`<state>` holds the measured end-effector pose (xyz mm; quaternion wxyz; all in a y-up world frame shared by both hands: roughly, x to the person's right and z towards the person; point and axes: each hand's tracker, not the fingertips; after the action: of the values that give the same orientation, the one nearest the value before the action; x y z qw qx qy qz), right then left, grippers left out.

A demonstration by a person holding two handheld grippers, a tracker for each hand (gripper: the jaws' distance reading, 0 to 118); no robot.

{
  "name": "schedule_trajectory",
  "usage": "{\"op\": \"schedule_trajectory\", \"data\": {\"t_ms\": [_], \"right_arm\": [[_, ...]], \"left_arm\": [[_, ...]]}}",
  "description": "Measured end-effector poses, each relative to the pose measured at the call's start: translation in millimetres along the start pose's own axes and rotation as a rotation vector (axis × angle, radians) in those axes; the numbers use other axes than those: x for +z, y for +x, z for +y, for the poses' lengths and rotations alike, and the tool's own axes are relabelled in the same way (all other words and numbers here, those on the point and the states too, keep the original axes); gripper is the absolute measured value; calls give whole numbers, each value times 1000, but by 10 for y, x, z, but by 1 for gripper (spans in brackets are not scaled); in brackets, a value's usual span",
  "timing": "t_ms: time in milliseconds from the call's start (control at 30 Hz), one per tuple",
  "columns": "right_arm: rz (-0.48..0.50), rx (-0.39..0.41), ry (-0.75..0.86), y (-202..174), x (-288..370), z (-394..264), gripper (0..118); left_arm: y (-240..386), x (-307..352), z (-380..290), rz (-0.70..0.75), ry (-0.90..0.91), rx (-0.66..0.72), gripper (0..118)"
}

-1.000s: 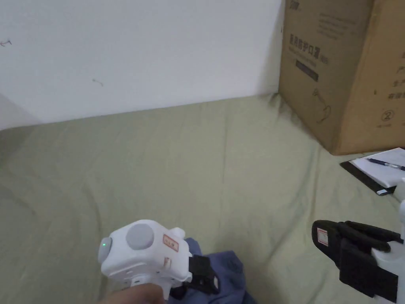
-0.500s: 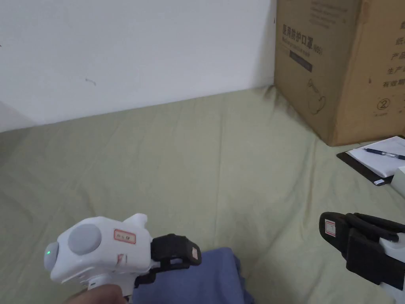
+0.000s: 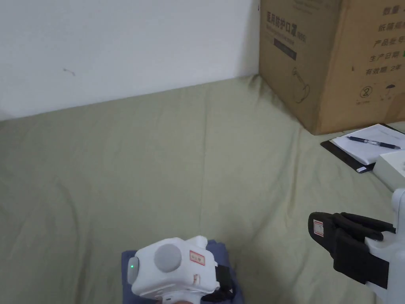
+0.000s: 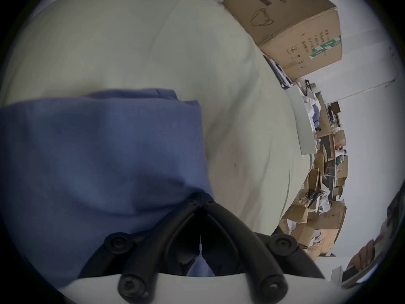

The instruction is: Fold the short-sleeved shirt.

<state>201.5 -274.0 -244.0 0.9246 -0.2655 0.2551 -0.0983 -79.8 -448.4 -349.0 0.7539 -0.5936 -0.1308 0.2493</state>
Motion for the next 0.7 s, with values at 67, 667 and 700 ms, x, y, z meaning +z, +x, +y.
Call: {"op": "schedule_trajectory", "data": {"t_ms": [67, 667, 700], "right_arm": [[-3, -9, -2, 15, 17, -7, 0], [180, 136, 345, -517, 323, 212, 0], [123, 194, 383, -583, 316, 173, 0]], "left_arm": [[129, -5, -42, -22, 10, 8, 0], [198, 2885, -1390, 315, 1254, -261, 0], [165, 2934, -1474, 366, 1303, -284, 0]]}}
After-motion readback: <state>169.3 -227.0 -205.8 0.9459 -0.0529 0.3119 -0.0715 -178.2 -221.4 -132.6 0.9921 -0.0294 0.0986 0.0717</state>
